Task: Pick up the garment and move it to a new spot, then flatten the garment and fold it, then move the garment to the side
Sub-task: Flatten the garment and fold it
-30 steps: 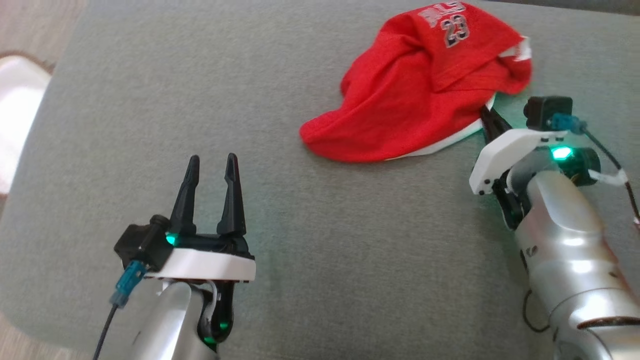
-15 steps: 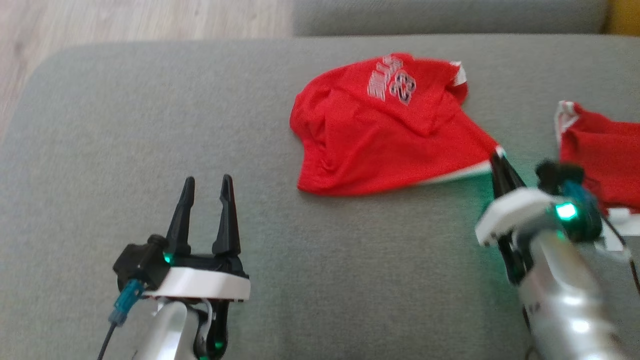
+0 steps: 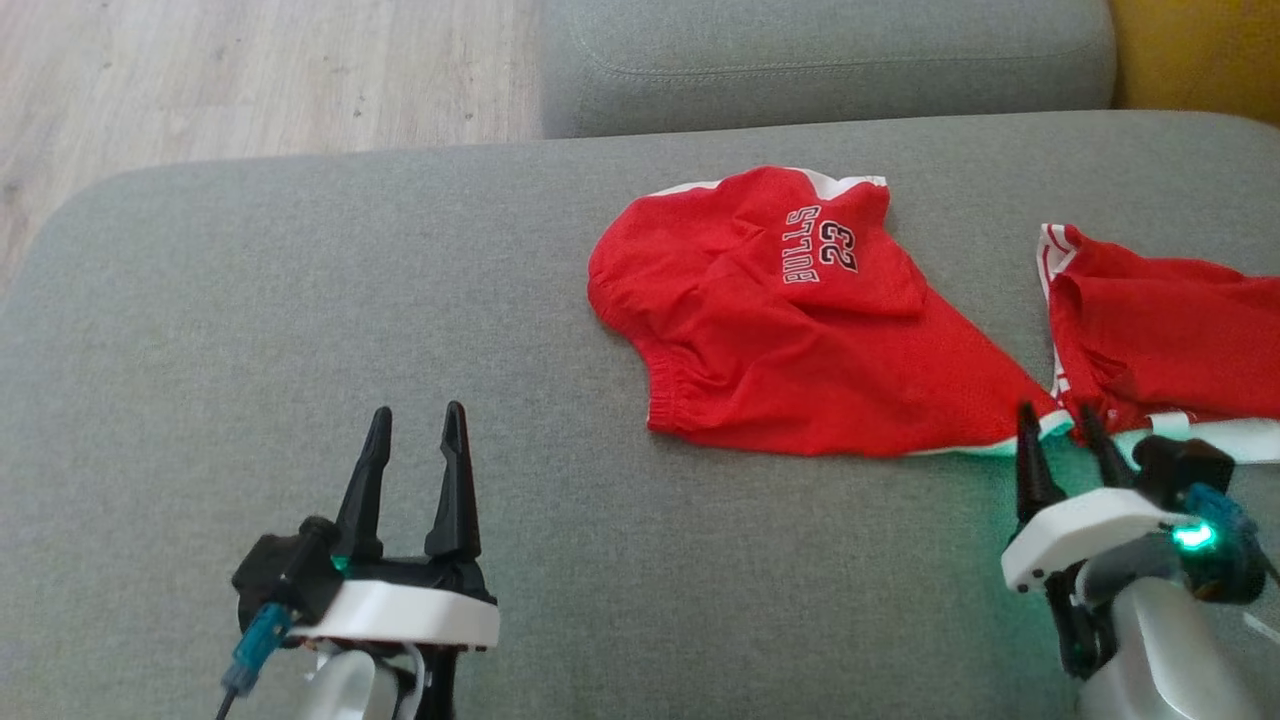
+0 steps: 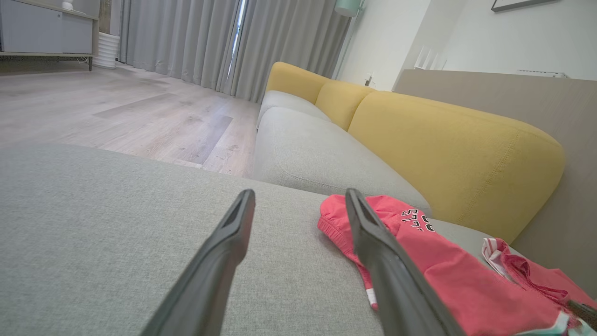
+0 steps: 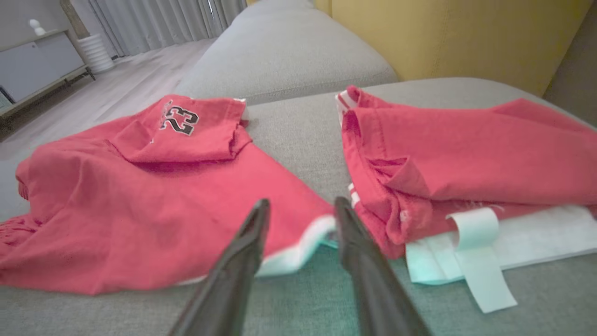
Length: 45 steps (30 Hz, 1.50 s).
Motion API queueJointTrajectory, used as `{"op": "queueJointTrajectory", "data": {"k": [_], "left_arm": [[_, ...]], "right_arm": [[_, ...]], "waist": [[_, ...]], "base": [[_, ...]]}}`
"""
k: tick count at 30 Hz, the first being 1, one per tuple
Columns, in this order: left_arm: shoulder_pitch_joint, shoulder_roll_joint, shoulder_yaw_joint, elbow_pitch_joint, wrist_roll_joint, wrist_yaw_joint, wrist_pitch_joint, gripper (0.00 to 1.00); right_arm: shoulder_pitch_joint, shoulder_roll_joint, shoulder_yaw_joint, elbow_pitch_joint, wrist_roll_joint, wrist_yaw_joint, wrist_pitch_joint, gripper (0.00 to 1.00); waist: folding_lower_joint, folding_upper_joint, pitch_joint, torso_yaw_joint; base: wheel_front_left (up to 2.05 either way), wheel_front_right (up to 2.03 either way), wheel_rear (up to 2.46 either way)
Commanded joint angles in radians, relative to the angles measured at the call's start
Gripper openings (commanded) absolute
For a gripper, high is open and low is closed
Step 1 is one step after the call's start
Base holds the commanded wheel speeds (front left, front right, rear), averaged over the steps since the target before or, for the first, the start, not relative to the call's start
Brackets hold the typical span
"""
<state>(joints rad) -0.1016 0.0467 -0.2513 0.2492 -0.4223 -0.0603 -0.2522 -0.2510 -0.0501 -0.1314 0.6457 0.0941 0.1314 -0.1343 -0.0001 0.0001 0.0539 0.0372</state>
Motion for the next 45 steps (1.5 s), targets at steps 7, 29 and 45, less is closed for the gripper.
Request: {"op": "queueJointTrajectory", "data": {"k": [7,29,45], "left_arm": [[-0.039,0.004,0.037,-0.043,-0.007,0.006,-0.01,1.0],[-0.095,0.004,-0.032,-0.047,-0.031,0.006,-0.01,1.0],[-0.118,0.004,-0.053,-0.043,-0.048,0.017,-0.01,1.0]], "right_arm": [[0.055,0.0,0.173,-0.272,0.058,-0.001,-0.002,1.0],[-0.046,-0.056,0.556,-0.282,0.019,-0.001,0.092,1.0],[-0.26,-0.104,0.682,0.065,0.193,-0.001,0.092,0.0]], "waist": [[0.0001,-0.0001,0.006,0.014],[0.0001,-0.0001,0.11,0.189],[0.0001,-0.0001,0.149,0.243]], "base": [[0.0,0.0,0.0],[0.0,0.0,0.0],[0.0,0.0,0.0]]}}
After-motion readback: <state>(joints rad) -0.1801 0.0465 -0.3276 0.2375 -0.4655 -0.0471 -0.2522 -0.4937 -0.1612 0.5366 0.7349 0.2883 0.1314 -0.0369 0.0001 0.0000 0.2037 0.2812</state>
